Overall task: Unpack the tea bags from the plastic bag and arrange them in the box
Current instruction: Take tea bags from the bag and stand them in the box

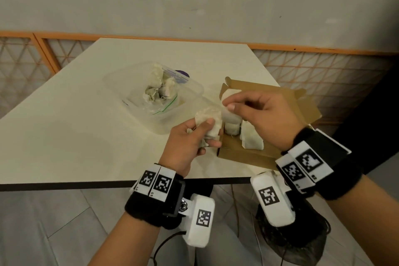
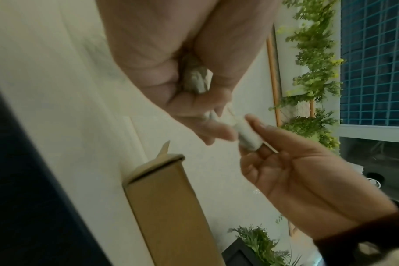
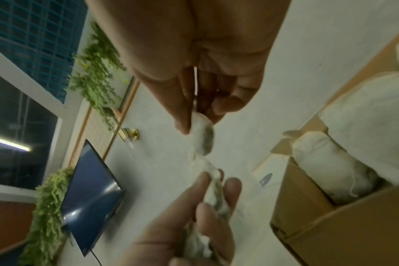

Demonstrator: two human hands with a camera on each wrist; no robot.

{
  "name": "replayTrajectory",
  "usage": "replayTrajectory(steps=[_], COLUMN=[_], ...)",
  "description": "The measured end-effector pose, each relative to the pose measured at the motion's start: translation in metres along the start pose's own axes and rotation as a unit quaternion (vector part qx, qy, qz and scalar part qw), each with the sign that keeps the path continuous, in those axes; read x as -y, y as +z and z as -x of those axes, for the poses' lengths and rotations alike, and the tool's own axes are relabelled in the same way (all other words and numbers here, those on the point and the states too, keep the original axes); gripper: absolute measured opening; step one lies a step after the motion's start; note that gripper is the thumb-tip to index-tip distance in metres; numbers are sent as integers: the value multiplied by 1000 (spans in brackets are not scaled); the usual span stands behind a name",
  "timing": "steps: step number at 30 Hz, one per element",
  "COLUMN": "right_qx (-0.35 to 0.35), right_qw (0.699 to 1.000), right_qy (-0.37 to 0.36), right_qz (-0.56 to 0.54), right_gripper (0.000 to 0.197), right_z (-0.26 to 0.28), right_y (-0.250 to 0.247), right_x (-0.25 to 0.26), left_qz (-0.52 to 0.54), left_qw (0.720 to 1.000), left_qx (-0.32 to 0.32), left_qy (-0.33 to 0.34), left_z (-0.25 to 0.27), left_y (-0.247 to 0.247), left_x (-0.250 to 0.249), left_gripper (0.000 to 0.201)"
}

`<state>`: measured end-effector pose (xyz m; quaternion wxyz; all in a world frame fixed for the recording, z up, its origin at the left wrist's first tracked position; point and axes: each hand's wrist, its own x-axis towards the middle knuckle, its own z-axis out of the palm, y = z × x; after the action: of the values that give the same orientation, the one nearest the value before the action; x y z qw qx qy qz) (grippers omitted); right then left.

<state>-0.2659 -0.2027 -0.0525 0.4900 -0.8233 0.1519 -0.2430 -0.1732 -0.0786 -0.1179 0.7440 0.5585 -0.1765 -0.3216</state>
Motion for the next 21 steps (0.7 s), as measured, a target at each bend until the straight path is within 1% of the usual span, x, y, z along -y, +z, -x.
replayTrajectory(steps=[1,2,4,6,7,8,10,12,15,17,19,21], right_qx=[-4,8,61,105,108,94,38,-2,-19,-24,-36,-49], right_qw=[999,997,987,982,984,987,994,995,995,995,996,996], right_qy=[-17,-26,-8,28,40,50,59,59,57,54,51,72], right_qz=[-33,-73,-149,-155,-137,-119,-89,-81,-85,-77,-64,-34], right_gripper=[19,26,45,60,63,62,55,48,42,35,32,37], right_z=[3,7,10,10,9,8,5,2,-3,-4,-5,-9], right_y=[-4,-9,-16,-20,-21,-22,-22,-22,-23,-24,-24,-26], right_x=[1,3,4,1,-2,-5,-11,-17,-26,-28,-30,-36], left_qz=[-6,-13,-25,-29,-30,-30,-21,-5,11,18,-7,-38], left_qw=[1000,1000,999,999,999,999,999,999,997,995,995,994], left_qx=[-14,-28,-43,-39,-30,-20,2,23,51,70,85,94], left_qy=[0,1,1,-6,-12,-18,-27,-36,-60,-71,-59,-48], left_z=[-2,-5,-9,-11,-11,-11,-11,-9,-7,-7,-6,-5], left_y=[4,6,13,19,23,26,32,38,43,44,45,46], left_x=[-1,-1,0,0,0,-1,-2,-6,-13,-17,-18,-19], left_gripper=[12,12,8,6,7,8,11,21,33,29,19,13])
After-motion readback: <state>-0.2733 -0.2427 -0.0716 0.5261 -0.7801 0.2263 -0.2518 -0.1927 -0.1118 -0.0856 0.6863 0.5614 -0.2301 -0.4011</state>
